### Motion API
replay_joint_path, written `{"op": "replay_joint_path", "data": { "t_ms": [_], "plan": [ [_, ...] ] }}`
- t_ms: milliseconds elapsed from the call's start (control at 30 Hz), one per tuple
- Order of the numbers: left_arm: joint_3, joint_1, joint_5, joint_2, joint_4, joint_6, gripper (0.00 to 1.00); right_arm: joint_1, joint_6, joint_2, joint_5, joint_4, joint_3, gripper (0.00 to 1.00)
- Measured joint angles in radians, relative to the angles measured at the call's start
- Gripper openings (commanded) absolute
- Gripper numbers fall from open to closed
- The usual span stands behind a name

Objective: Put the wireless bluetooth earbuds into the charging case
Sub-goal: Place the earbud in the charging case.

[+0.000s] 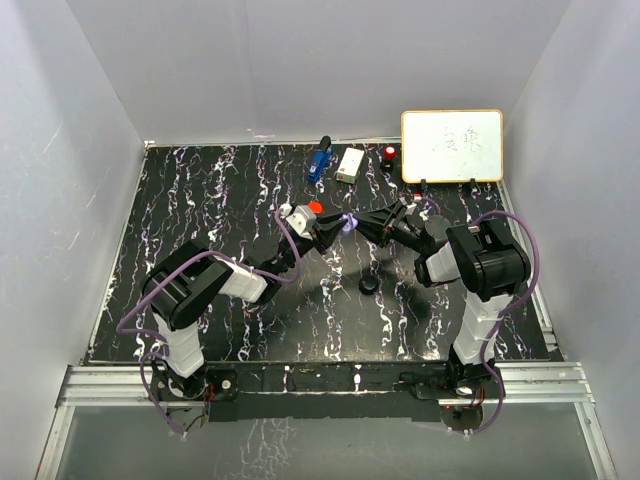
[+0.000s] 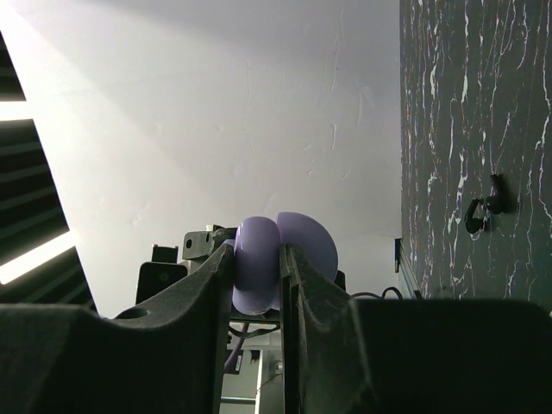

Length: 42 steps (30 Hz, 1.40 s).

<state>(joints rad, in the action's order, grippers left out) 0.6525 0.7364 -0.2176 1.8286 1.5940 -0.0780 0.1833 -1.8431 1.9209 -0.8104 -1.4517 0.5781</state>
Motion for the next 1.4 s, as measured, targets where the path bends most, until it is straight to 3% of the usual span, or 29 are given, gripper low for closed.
{"op": "replay_joint_path", "data": {
  "t_ms": [400,533,867,1233,1400],
  "plan": [
    [-0.023,0.0,0.011,-0.002,0.015,0.004,0.0,0.0,-0.003,0.001,0.0,0.0,0.0,0.0],
    [-0.027,0.0,0.011,-0.004,0.015,0.003,0.05,0.0,-0.003,0.001,0.0,0.0,0.0,0.0],
    [-0.033,0.0,0.01,-0.006,0.014,-0.003,0.41,0.0,-0.007,0.001,0.002,0.0,0.0,0.0],
    [-0.056,0.0,0.027,-0.061,0.013,-0.014,0.57,-0.001,-0.007,0.007,0.003,-0.001,0.0,0.0],
    [-0.088,0.0,0.144,-0.126,0.011,-0.078,0.63,-0.002,0.005,0.013,0.003,-0.001,0.0,0.0]
  ]
}}
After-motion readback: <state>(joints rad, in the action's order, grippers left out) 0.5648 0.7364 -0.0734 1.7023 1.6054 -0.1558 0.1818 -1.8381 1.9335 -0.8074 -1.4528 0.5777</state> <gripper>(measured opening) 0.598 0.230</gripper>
